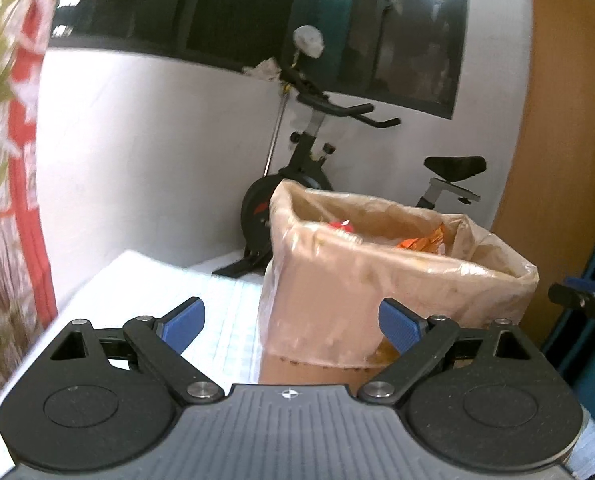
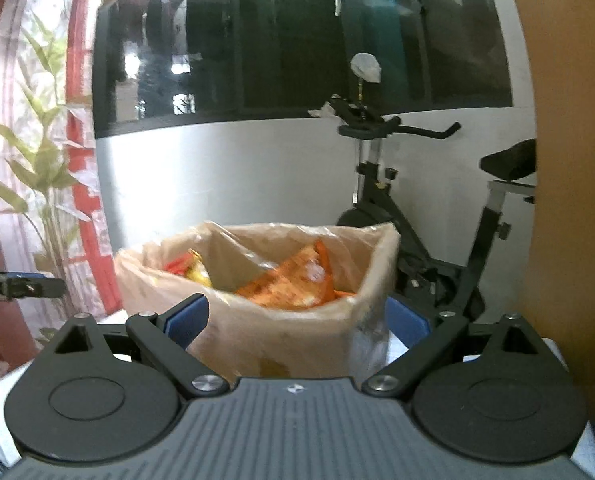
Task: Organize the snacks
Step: 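Withdraw both tools from the box back to the snack pile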
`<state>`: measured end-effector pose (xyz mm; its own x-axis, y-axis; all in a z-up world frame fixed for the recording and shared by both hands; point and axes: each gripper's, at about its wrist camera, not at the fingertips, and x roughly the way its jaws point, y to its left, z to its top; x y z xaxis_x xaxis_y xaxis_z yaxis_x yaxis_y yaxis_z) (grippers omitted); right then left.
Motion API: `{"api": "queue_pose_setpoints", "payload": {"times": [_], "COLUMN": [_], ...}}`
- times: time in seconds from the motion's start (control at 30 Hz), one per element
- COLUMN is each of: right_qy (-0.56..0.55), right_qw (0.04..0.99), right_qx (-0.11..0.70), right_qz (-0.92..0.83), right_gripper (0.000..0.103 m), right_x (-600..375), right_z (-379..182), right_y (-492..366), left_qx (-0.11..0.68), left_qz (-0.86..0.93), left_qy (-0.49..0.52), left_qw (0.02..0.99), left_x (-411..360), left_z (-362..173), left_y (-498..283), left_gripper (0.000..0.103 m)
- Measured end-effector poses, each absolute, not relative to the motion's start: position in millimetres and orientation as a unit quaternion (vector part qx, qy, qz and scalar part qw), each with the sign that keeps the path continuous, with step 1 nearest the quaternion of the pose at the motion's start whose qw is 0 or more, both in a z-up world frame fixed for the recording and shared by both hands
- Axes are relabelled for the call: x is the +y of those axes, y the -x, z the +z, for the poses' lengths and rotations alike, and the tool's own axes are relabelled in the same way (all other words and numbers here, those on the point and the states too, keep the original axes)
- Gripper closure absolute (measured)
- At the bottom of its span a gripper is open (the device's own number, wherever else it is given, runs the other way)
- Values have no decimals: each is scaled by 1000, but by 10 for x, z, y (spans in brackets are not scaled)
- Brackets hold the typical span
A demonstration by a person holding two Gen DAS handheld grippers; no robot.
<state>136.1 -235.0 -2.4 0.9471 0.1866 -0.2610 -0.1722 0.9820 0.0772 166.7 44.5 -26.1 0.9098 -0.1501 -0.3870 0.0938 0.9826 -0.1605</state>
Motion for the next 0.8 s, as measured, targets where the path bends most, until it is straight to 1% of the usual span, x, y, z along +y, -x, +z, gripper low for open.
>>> {"api": "queue_pose_setpoints", "payload": {"times": [0.27, 0.47, 0.63, 0.8], "right_qy": [-10, -27, -22, -31], "right_qw": [984, 979, 970, 954], "right_qx": [157, 182, 219, 277], "right_qz": [86, 87, 101, 114], "right_gripper": [6, 7, 8, 11], "right_x": [-2347, -2338, -2252, -2115], "right_z": [-337, -594, -846, -1116], "right_y": [-1183, -1114, -1106, -1104], "left_qx": [245, 268, 290, 312], "left_qz": [-38, -43, -50, -59], "left_qy": [93, 75, 68, 66], "left_qw": [964, 960, 953, 946], "left_x": [498, 453, 386, 305], "left_z": [-566, -730, -922, -1098], "left_y": [-1641, -1607, -1567, -1519], "left_gripper": [8, 9, 11, 13]}}
